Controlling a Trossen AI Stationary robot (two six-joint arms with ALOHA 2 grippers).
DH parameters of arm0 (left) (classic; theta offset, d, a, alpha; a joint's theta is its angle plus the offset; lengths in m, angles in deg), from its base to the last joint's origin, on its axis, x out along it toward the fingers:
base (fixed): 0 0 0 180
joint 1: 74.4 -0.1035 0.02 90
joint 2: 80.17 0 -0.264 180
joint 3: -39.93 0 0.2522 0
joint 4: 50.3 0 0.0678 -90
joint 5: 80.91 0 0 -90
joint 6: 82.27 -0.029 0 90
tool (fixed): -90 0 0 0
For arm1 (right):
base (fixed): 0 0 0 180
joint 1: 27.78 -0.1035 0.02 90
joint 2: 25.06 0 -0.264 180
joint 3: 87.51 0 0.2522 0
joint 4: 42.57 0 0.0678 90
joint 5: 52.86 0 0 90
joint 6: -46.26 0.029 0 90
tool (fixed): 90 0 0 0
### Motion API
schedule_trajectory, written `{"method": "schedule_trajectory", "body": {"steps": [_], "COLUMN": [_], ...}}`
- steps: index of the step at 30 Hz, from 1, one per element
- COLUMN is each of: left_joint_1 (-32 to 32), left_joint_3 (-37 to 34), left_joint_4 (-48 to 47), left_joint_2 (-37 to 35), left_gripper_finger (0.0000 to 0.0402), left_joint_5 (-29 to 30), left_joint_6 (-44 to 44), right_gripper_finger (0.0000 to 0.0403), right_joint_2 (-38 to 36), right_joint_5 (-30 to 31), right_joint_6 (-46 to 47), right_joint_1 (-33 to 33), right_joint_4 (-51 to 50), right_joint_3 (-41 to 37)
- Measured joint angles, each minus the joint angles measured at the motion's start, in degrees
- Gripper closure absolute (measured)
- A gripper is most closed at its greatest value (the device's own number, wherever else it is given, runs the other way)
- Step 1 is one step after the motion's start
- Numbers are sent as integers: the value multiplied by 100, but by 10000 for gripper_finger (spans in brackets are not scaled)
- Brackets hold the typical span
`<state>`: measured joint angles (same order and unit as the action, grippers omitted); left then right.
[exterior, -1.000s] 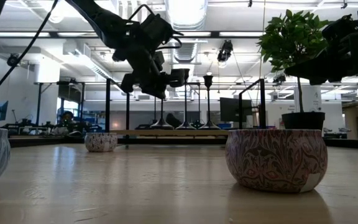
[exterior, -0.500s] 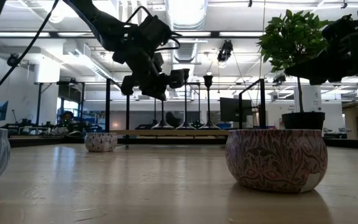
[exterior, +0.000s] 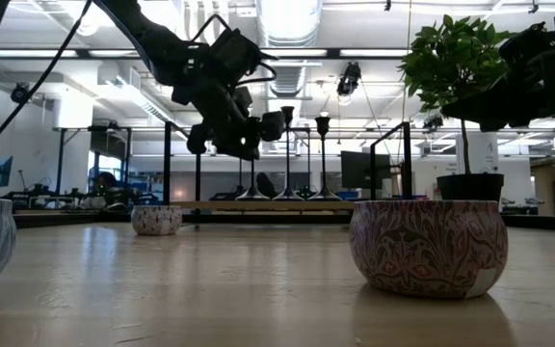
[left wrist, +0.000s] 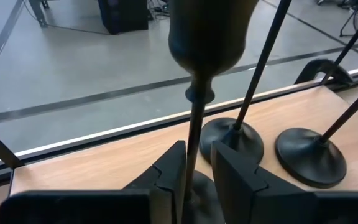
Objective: Pick & Place candle stick holders
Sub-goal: Put the black candle holder on the shelf, then put the white scented candle on the shelf
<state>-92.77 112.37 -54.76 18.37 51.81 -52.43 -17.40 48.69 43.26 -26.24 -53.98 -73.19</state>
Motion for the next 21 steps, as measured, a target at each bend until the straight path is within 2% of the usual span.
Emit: {"method": "schedule_trajectory", "body": {"steps": [10,21], "left_joint_1": [0,4], "left_joint_3": [0,0], "left_joint_4": [13,-20], "left_joint_2": [-8,-227], "left_gripper_finger": [312,274], "left_joint_5": [40,66], "left_joint_6": [-98,-288], "right_gripper_finger": [394,394], "right_joint_2": [-2,-1], "right_joint_5": [1,1], "right_joint_6": [0,0], "right_joint_1": [0,0], "right_joint_4": [-1,-1], "right_joint_3": [0,0]}}
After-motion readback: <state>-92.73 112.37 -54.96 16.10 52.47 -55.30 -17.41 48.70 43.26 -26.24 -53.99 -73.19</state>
